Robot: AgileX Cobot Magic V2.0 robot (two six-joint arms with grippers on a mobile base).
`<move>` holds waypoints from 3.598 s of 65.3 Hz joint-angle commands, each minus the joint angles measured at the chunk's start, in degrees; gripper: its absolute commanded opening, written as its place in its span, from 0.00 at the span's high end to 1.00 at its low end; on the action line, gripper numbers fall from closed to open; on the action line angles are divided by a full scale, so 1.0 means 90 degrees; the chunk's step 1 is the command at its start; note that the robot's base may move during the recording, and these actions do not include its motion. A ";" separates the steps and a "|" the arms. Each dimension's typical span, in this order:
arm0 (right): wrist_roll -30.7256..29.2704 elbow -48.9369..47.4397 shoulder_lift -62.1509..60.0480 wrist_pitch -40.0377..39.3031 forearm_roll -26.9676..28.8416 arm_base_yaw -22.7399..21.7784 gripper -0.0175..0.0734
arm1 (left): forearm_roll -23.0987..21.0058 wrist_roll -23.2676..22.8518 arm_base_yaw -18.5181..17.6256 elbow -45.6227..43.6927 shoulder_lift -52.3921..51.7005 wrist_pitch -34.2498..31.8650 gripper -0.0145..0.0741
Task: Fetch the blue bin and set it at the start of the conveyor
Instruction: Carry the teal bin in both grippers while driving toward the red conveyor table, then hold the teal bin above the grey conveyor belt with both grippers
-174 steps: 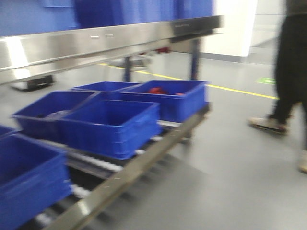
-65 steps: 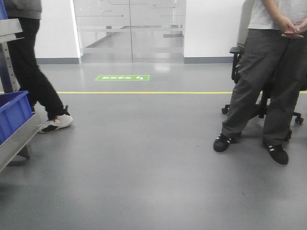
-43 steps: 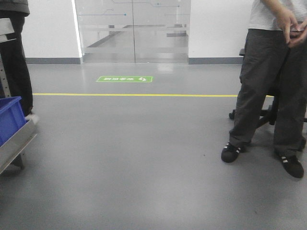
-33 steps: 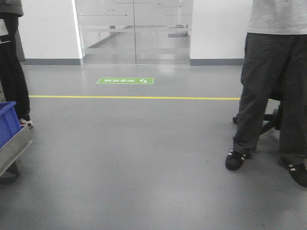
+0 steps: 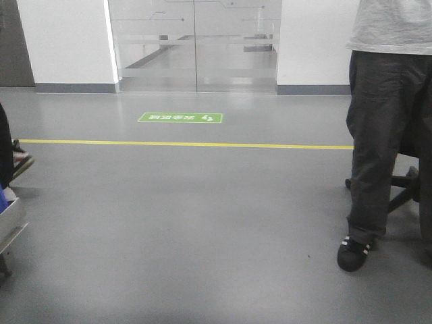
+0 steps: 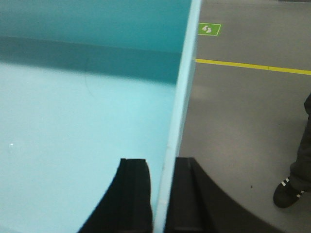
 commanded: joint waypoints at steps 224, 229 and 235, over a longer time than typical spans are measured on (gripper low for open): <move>-0.0130 -0.0047 -0.0059 -0.0445 -0.0033 -0.0039 0.97 | -0.0189 -0.0046 -0.0011 -0.0064 -0.0103 -0.0267 0.96; -0.0130 -0.0047 -0.0059 -0.0445 -0.0033 -0.0039 0.97 | -0.0189 -0.0046 -0.0011 -0.0064 -0.0103 -0.0267 0.96; -0.0130 -0.0047 -0.0059 -0.0445 -0.0033 -0.0039 0.97 | -0.0189 -0.0046 -0.0011 -0.0064 -0.0103 -0.0267 0.96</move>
